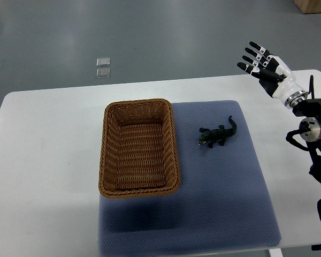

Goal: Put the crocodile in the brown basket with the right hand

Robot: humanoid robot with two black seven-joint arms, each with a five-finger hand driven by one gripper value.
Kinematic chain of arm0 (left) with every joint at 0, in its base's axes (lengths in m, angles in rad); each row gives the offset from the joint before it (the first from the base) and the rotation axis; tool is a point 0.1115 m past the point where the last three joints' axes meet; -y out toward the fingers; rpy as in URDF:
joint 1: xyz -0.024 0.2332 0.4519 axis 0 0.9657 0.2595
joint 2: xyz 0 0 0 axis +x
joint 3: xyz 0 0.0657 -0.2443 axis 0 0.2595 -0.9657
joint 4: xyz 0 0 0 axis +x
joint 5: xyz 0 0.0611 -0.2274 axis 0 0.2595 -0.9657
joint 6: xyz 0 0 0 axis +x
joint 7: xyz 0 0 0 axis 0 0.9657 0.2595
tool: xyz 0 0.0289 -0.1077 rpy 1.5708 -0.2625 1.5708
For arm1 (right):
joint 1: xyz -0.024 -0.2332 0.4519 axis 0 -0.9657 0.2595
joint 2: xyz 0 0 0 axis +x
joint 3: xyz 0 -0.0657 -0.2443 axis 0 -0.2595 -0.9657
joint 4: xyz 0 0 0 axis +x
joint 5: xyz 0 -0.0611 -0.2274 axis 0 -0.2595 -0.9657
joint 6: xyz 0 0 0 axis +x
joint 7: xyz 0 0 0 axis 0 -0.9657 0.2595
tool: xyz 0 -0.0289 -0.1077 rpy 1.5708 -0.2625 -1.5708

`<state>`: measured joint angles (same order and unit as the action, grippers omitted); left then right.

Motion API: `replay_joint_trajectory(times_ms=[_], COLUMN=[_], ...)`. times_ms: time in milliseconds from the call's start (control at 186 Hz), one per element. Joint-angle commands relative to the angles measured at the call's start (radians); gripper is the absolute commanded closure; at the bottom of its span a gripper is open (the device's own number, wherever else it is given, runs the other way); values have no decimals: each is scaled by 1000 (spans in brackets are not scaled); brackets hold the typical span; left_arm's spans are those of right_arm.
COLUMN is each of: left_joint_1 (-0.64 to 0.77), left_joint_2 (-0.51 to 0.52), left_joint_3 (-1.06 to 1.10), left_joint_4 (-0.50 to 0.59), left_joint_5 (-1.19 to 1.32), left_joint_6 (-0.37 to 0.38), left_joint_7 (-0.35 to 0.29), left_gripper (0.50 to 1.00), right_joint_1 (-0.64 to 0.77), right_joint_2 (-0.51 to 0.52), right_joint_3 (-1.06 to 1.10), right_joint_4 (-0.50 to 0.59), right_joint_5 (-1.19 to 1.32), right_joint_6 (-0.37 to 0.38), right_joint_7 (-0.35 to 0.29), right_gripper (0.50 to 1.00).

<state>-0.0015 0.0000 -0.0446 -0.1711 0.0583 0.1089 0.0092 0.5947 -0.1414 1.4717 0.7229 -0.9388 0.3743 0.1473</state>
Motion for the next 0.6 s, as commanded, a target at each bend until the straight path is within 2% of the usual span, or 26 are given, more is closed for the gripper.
replay_joint_trajectory(times_ms=[0, 367, 507, 593], left_joint_1=[0, 0, 0, 0], left_joint_2=[0, 0, 0, 0], left_joint_3=[-1, 0, 0, 0], left_joint_4=[1, -1, 1, 1], left_joint_5=[0, 0, 0, 0], left_joint_6=[0, 0, 0, 0], left_joint_7=[0, 0, 0, 0], left_gripper=[500, 500, 500, 500], right_joint_1=[-4, -6, 4, 17], right_joint_2=[2, -4, -47, -112], right_joint_3=[-7, -42, -114, -208], right_joint_4=[21, 59, 66, 70], right_joint_5=[-2, -5, -6, -11], right_joint_6=[0, 3, 15, 48], right_joint_7=[-2, -2, 2, 5], right_gripper=[572, 572, 572, 572])
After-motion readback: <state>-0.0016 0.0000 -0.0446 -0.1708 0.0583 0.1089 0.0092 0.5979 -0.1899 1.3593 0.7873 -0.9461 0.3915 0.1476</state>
